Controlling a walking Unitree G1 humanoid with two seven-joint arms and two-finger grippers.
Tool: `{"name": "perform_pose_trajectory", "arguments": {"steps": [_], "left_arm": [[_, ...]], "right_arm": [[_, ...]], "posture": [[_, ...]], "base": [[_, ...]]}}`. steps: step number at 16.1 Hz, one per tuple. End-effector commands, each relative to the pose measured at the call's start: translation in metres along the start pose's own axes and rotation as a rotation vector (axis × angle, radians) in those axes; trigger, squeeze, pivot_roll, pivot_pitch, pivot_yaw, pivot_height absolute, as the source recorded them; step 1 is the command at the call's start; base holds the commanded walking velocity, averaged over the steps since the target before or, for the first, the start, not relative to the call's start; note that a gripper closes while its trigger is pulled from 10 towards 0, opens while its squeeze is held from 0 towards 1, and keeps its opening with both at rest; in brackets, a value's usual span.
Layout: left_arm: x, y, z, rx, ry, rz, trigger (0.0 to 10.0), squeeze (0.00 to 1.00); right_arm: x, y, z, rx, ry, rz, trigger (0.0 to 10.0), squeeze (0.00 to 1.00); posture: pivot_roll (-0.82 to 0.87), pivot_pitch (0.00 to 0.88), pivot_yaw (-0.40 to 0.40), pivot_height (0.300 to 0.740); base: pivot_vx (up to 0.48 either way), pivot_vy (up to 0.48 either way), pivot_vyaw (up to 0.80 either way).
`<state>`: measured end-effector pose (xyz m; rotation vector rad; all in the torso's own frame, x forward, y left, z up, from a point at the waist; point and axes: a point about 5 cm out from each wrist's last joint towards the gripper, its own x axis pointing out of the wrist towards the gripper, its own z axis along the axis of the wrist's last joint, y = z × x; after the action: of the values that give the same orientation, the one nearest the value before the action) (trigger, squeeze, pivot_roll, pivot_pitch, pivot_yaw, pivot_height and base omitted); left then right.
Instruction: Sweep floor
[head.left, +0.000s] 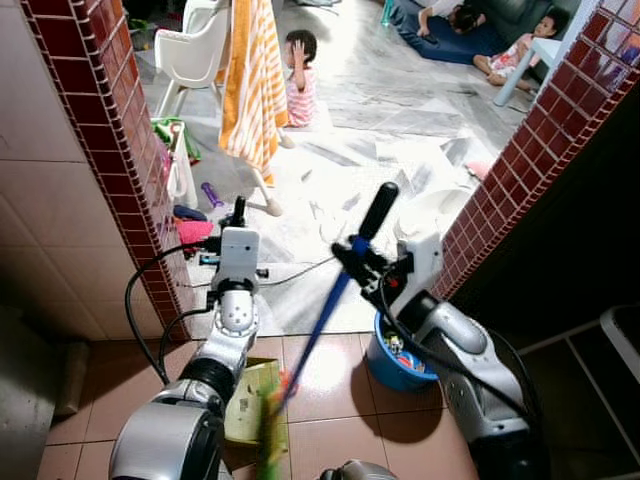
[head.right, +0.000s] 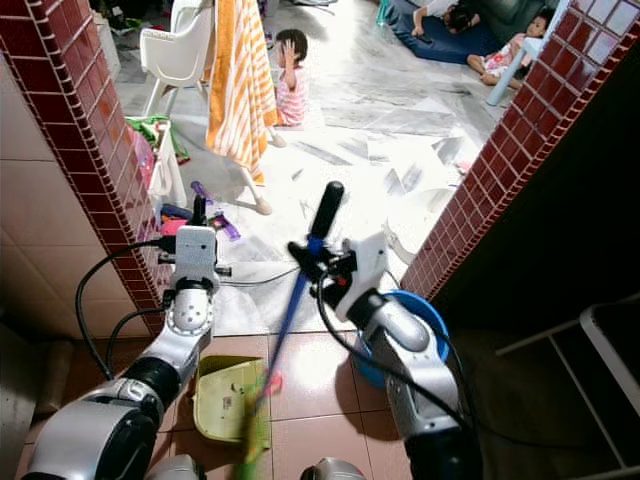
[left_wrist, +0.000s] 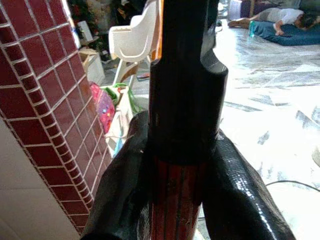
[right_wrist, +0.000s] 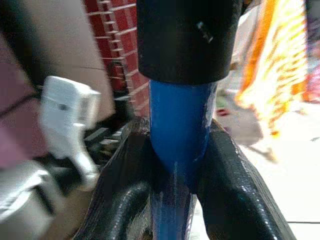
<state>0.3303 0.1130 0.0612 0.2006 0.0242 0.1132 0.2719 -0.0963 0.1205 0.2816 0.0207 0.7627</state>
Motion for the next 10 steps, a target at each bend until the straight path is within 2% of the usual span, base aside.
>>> {"name": "perform_pose_trajectory", "arguments": {"steps": [1, 4, 5, 7, 9, 10], "left_arm": [[-0.007, -0.008, -0.015, 0.003, 0.098, -0.04, 10.0, 0.0], [-0.006, -0.01, -0.014, 0.009, 0.107, -0.052, 10.0, 0.0], [-0.006, -0.01, -0.014, 0.013, 0.112, -0.061, 10.0, 0.0], [-0.006, -0.011, -0.014, 0.021, 0.119, -0.069, 10.0, 0.0], [-0.005, -0.012, -0.014, 0.022, 0.121, -0.071, 10.0, 0.0], [-0.005, -0.012, -0.014, 0.023, 0.123, -0.072, 10.0, 0.0]], "right_arm": [[0.004, 0.005, 0.014, -0.004, -0.037, 0.064, 10.0, 0.0], [0.008, 0.012, 0.022, 0.01, -0.037, 0.147, 10.0, 0.0], [0.012, 0.013, 0.034, -0.011, -0.048, 0.186, 10.0, 0.0], [0.019, 0.005, 0.054, -0.134, -0.096, 0.175, 10.0, 0.0], [0.022, -0.001, 0.063, -0.187, -0.121, 0.152, 10.0, 0.0], [0.025, -0.01, 0.077, -0.245, -0.171, 0.085, 10.0, 0.0]], "posture": [[-0.24, 0.0, -0.127, 0.74], [-0.24, 0.0, -0.122, 0.74], [-0.24, 0.0, -0.121, 0.74], [-0.24, 0.0, -0.123, 0.74], [-0.24, 0.0, -0.126, 0.74], [-0.24, 0.0, -0.131, 0.74]], "base": [[0.0, 0.0, 0.0], [0.0, 0.0, 0.0], [0.0, 0.0, 0.0], [0.0, 0.0, 0.0], [0.0, 0.0, 0.0], [0.0, 0.0, 0.0]]}}
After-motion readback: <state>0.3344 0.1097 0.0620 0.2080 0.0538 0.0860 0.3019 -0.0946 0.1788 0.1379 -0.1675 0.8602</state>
